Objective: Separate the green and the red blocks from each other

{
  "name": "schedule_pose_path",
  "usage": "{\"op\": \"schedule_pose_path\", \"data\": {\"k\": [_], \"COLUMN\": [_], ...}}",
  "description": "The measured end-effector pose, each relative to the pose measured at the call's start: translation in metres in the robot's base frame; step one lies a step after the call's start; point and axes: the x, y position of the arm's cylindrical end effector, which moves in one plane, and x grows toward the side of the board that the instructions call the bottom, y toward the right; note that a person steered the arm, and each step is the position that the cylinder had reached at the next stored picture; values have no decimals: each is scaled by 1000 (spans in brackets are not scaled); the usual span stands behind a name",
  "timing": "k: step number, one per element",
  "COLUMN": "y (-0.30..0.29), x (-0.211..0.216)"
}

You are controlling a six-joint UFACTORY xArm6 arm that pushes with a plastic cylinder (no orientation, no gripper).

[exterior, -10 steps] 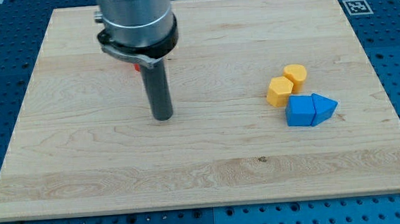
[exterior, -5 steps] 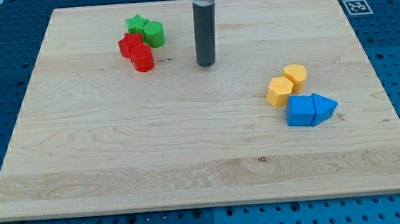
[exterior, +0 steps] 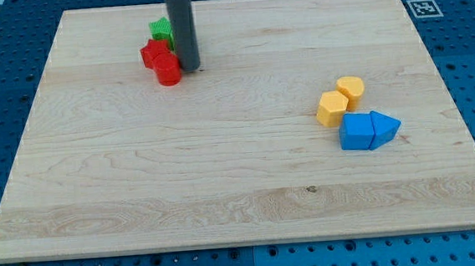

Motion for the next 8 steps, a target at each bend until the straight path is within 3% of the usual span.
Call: {"op": "schedule_pose_path", "data": {"k": [2, 8], "y": [-38, -42], "x": [-19, -100]}}
